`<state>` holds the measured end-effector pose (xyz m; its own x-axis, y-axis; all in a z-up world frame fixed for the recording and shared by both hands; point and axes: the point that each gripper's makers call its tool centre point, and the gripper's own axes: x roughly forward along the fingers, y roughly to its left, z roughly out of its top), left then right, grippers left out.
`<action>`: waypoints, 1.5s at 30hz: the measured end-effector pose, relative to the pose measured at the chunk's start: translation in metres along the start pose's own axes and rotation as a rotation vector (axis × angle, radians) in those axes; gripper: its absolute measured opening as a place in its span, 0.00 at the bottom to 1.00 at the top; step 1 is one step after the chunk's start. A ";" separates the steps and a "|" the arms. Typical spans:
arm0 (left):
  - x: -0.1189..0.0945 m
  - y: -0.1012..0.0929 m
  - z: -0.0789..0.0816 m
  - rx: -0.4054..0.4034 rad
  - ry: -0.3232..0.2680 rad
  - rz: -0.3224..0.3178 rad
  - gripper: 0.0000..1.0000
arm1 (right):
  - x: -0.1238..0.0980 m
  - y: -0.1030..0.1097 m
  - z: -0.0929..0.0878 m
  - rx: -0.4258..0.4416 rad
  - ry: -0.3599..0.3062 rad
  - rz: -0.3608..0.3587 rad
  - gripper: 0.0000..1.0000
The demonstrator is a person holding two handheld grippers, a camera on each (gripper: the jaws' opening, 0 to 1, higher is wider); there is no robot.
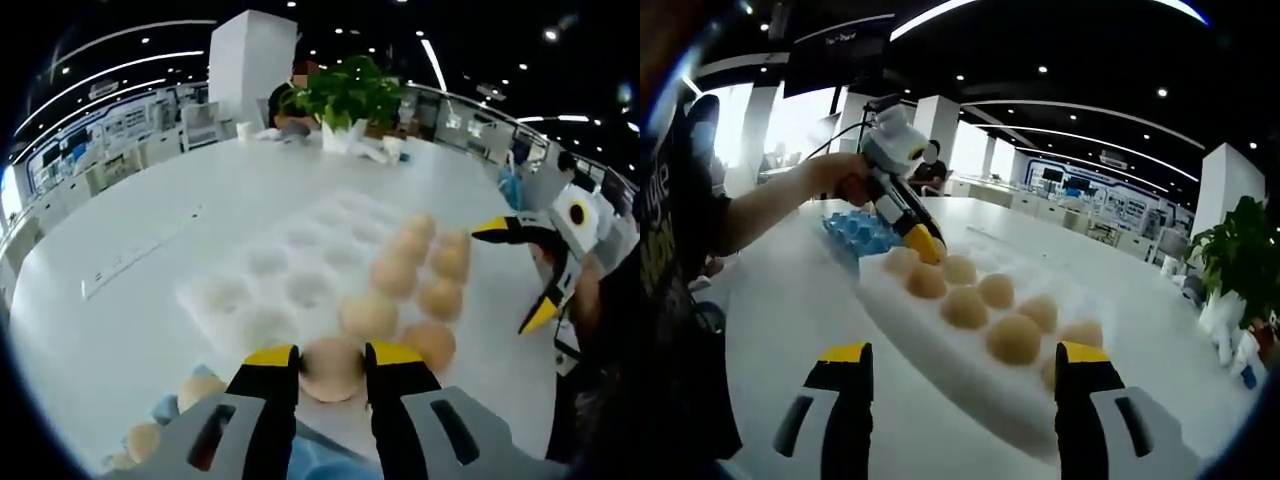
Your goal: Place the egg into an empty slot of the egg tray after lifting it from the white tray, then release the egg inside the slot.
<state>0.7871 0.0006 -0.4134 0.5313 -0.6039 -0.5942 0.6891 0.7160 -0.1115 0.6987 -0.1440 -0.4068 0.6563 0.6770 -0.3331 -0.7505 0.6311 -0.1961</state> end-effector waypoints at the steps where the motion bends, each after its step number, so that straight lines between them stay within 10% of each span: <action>1: -0.003 0.000 0.002 -0.004 -0.010 -0.004 0.26 | 0.000 0.000 0.000 -0.001 0.000 -0.001 0.77; 45: -0.097 0.021 -0.019 -0.079 -0.195 0.141 0.26 | 0.014 0.003 -0.004 0.000 0.002 0.018 0.78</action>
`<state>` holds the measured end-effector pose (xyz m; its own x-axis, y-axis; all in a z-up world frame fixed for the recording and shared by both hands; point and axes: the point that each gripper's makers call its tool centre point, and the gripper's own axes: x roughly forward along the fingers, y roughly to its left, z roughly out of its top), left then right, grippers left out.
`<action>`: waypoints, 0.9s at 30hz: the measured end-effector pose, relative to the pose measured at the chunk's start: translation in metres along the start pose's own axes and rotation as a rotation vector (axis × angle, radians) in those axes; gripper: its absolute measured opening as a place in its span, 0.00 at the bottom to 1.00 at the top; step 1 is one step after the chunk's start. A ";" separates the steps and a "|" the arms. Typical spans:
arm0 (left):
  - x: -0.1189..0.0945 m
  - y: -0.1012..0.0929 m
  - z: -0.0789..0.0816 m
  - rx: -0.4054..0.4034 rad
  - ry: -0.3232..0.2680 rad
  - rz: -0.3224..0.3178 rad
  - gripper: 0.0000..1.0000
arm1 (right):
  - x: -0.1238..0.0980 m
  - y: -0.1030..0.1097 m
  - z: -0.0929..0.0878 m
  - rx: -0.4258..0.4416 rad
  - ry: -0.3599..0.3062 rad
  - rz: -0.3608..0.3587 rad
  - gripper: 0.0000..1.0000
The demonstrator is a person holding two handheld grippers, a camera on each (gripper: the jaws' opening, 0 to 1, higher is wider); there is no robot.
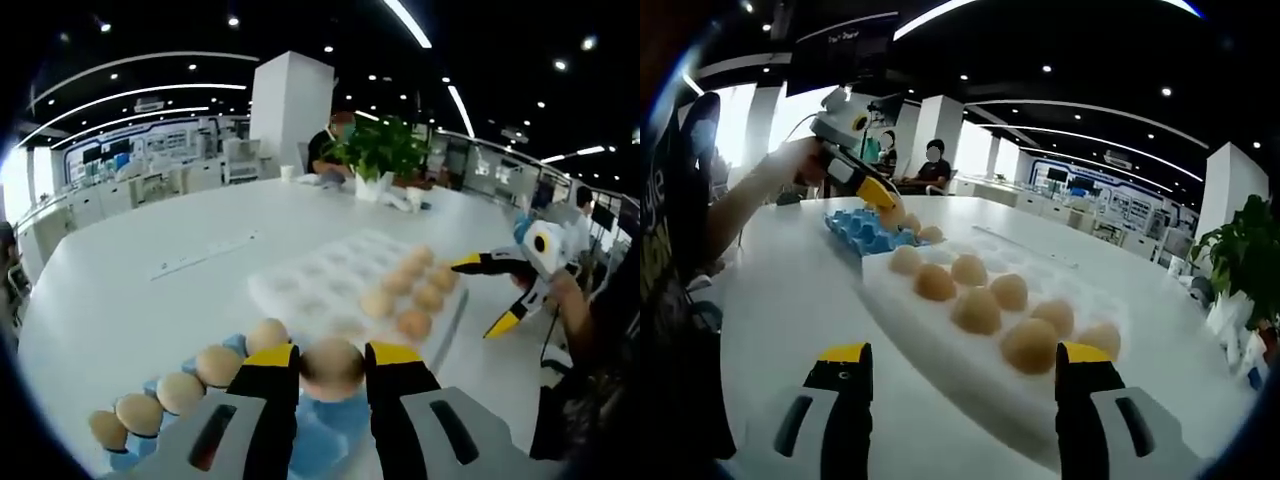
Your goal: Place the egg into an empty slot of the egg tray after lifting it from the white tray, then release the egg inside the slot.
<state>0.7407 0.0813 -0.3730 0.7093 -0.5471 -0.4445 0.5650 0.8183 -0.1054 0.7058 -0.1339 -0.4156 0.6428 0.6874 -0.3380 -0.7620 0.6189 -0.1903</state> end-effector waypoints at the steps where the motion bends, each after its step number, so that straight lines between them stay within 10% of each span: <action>1: -0.001 0.001 0.000 -0.001 -0.002 0.004 0.26 | 0.000 0.000 0.000 0.000 0.000 0.001 0.78; 27: -0.045 0.042 -0.023 -0.071 -0.050 0.130 0.25 | 0.005 0.008 0.003 -0.022 0.009 -0.009 0.80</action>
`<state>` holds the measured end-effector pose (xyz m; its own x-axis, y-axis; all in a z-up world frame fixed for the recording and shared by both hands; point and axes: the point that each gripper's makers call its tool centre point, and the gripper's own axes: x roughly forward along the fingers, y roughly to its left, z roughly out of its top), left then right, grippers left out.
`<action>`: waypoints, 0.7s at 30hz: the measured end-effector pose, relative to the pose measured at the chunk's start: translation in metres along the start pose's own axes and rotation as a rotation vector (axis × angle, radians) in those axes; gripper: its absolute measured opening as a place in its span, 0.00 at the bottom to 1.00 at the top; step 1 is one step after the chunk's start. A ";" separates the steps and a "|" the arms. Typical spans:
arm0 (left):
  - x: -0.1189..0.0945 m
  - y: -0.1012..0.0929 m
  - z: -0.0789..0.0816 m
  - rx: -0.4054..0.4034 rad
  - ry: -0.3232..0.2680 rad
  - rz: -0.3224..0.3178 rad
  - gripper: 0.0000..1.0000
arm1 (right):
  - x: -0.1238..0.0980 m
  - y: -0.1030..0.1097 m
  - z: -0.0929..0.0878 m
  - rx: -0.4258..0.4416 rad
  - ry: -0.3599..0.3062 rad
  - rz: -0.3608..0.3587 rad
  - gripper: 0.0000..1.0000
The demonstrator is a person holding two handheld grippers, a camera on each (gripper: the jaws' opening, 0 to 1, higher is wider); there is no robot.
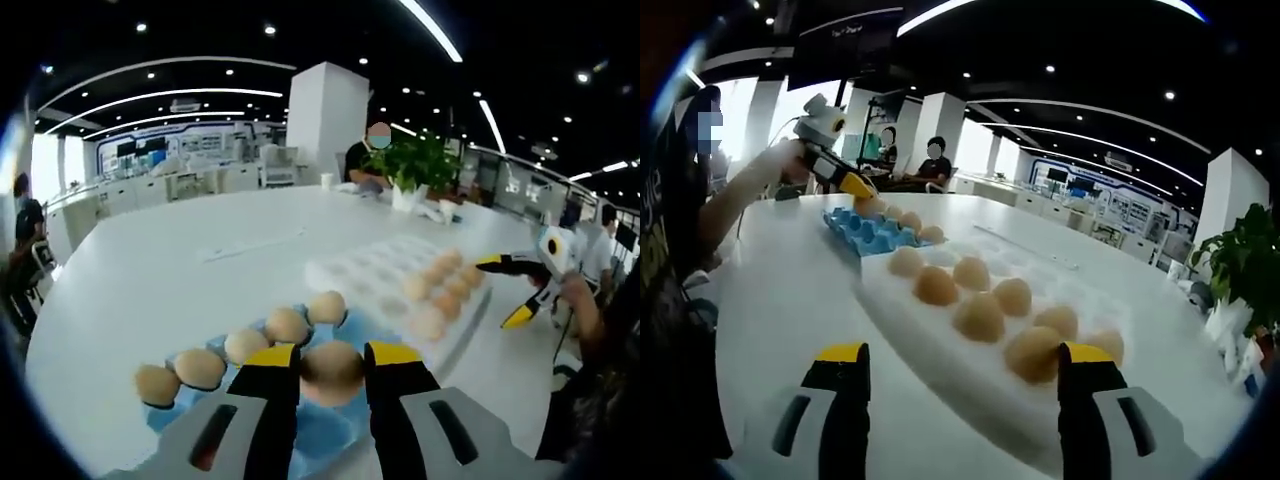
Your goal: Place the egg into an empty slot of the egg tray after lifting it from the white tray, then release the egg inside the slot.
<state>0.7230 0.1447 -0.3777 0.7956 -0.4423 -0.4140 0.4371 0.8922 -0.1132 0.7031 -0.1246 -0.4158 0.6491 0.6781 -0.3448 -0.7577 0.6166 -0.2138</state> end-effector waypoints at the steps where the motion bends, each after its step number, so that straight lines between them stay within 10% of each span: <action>1: -0.001 0.001 -0.001 -0.007 0.000 0.006 0.25 | 0.000 0.000 0.000 0.000 0.001 0.000 0.80; 21: -0.039 0.050 -0.009 -0.082 -0.062 0.130 0.24 | 0.003 -0.001 0.003 -0.002 -0.010 0.007 0.82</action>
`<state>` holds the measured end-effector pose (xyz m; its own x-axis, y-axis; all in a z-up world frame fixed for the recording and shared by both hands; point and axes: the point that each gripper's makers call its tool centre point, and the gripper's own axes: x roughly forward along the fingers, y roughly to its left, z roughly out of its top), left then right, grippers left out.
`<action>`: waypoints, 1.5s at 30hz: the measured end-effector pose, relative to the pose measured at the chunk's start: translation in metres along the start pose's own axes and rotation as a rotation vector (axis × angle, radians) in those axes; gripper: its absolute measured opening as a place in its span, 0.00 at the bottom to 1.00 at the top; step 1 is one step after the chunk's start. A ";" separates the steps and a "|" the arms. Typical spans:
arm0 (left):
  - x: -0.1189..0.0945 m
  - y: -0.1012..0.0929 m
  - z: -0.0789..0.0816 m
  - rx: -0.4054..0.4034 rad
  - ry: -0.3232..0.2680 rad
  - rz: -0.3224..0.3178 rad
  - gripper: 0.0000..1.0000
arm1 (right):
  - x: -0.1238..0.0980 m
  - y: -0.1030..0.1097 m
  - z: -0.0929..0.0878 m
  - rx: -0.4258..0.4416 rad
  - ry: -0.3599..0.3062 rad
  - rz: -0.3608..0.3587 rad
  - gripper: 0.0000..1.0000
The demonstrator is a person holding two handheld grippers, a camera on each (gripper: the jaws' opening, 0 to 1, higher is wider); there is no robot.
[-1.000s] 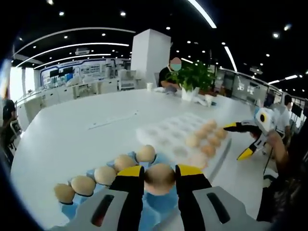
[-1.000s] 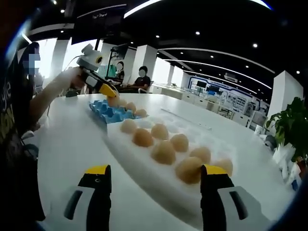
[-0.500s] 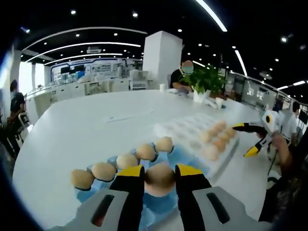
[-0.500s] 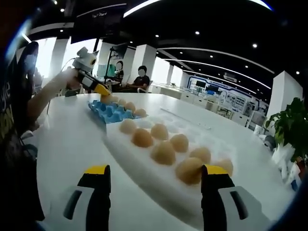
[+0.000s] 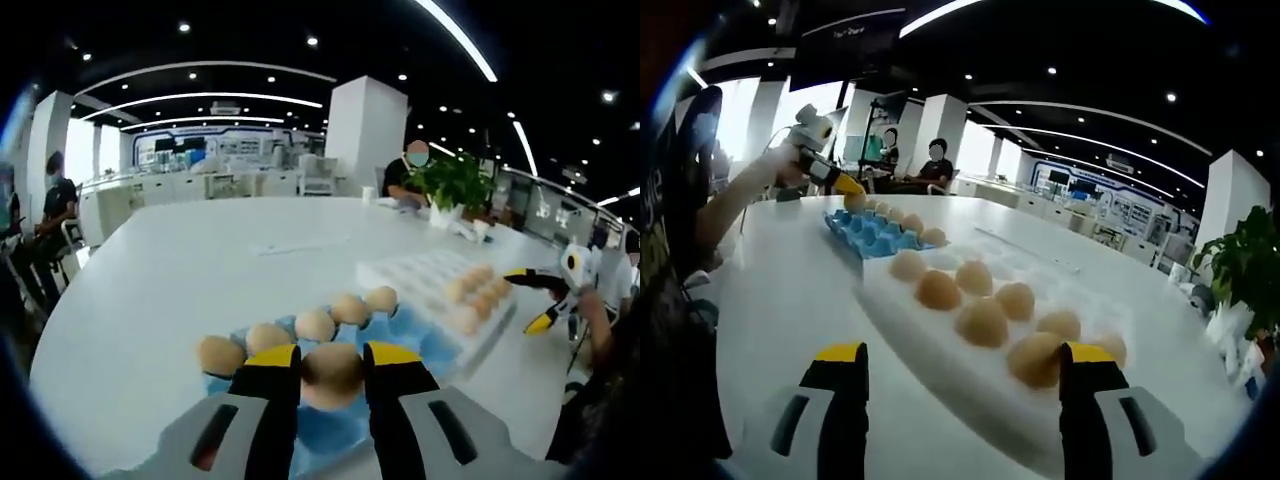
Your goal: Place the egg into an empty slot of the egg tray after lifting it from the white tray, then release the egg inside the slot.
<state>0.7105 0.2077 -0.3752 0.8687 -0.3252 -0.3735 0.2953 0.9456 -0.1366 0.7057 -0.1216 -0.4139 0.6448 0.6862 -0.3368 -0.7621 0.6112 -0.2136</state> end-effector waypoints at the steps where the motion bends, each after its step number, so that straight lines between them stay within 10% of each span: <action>1: -0.001 0.005 0.001 -0.004 -0.002 0.005 0.24 | 0.000 0.000 0.000 0.000 0.000 0.000 0.82; 45: -0.002 0.069 -0.016 -0.088 -0.003 0.142 0.22 | -0.001 -0.003 -0.001 -0.018 0.005 -0.010 0.82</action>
<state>0.7227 0.2735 -0.3985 0.9002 -0.1886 -0.3924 0.1338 0.9775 -0.1630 0.7073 -0.1249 -0.4138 0.6523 0.6779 -0.3390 -0.7564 0.6112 -0.2332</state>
